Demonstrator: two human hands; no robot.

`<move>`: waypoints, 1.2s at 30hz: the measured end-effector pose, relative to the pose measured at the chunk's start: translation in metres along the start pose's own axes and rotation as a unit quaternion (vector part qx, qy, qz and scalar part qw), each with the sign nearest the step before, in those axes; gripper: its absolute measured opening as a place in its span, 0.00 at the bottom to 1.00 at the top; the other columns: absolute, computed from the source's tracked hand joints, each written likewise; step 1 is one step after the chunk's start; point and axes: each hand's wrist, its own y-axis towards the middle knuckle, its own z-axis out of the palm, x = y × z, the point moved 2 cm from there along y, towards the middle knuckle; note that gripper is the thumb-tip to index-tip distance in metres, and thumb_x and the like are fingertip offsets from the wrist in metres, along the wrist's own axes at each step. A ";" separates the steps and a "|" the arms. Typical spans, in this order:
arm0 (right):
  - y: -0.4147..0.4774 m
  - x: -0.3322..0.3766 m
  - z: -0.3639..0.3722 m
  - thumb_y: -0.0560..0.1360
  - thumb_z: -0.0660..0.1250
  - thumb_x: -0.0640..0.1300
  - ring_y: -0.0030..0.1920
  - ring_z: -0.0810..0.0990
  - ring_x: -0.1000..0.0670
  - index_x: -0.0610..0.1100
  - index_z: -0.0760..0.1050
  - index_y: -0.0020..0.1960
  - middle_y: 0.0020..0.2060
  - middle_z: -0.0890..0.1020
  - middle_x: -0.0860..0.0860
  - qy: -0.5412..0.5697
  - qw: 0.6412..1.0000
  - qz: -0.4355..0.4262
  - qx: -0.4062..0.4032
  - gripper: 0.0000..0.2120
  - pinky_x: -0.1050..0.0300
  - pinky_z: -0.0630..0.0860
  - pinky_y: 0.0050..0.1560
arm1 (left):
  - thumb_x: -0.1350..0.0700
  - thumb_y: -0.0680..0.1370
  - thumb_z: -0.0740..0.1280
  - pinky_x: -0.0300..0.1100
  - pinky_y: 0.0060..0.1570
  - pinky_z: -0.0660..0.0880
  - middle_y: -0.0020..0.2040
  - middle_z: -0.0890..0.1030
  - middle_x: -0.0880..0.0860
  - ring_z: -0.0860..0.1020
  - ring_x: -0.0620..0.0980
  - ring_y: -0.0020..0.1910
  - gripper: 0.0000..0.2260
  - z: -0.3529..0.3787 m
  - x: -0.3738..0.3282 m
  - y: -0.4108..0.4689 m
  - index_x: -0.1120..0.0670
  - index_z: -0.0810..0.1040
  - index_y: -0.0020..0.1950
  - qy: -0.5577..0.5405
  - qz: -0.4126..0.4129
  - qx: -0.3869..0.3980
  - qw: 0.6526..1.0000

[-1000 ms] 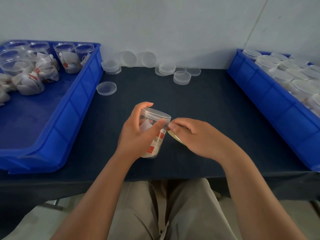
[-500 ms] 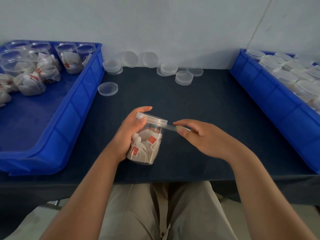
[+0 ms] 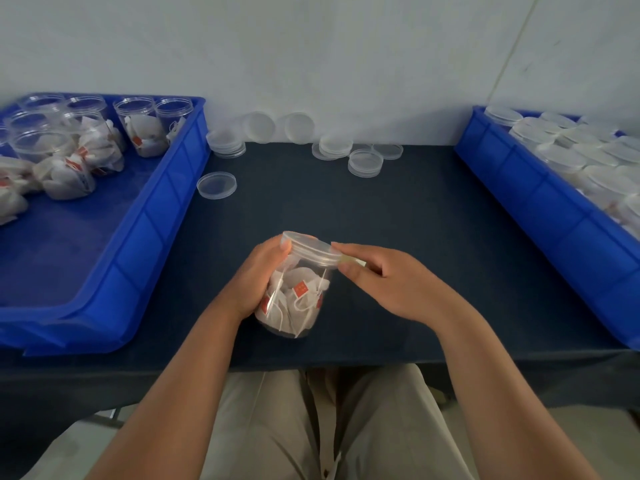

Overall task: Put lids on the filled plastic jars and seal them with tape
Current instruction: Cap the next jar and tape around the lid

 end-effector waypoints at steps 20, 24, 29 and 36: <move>-0.022 0.012 0.017 0.80 0.56 0.70 0.41 0.81 0.62 0.67 0.62 0.76 0.38 0.80 0.63 0.038 0.998 -0.036 -0.030 0.25 0.68 0.74 0.34 | 0.22 0.70 0.62 0.40 0.48 0.80 0.52 0.81 0.34 0.81 0.34 0.51 0.34 0.016 -0.020 -0.025 0.36 0.70 0.72 0.213 -0.005 -0.211 0.954; -0.020 0.005 0.005 0.81 0.52 0.70 0.47 0.81 0.63 0.71 0.60 0.75 0.47 0.80 0.66 0.022 0.999 -0.045 -0.010 0.23 0.67 0.73 0.36 | 0.28 0.73 0.63 0.32 0.42 0.79 0.54 0.80 0.28 0.80 0.29 0.53 0.21 0.009 -0.026 -0.023 0.34 0.76 0.62 0.159 0.024 -0.160 0.974; -0.012 -0.007 -0.005 0.80 0.53 0.70 0.43 0.81 0.64 0.71 0.62 0.75 0.42 0.81 0.66 -0.003 0.999 -0.032 -0.025 0.24 0.65 0.72 0.39 | 0.28 0.74 0.61 0.31 0.48 0.76 0.55 0.83 0.32 0.81 0.32 0.54 0.21 0.002 -0.031 -0.017 0.35 0.78 0.61 0.126 0.017 -0.104 0.986; -0.003 -0.002 0.002 0.81 0.56 0.71 0.37 0.81 0.55 0.83 0.52 0.73 0.37 0.81 0.51 0.014 0.999 -0.030 -0.028 0.24 0.56 0.81 0.41 | 0.36 0.81 0.59 0.39 0.51 0.82 0.57 0.86 0.48 0.85 0.47 0.56 0.22 0.002 -0.003 -0.012 0.50 0.78 0.64 0.001 -0.014 -0.036 0.999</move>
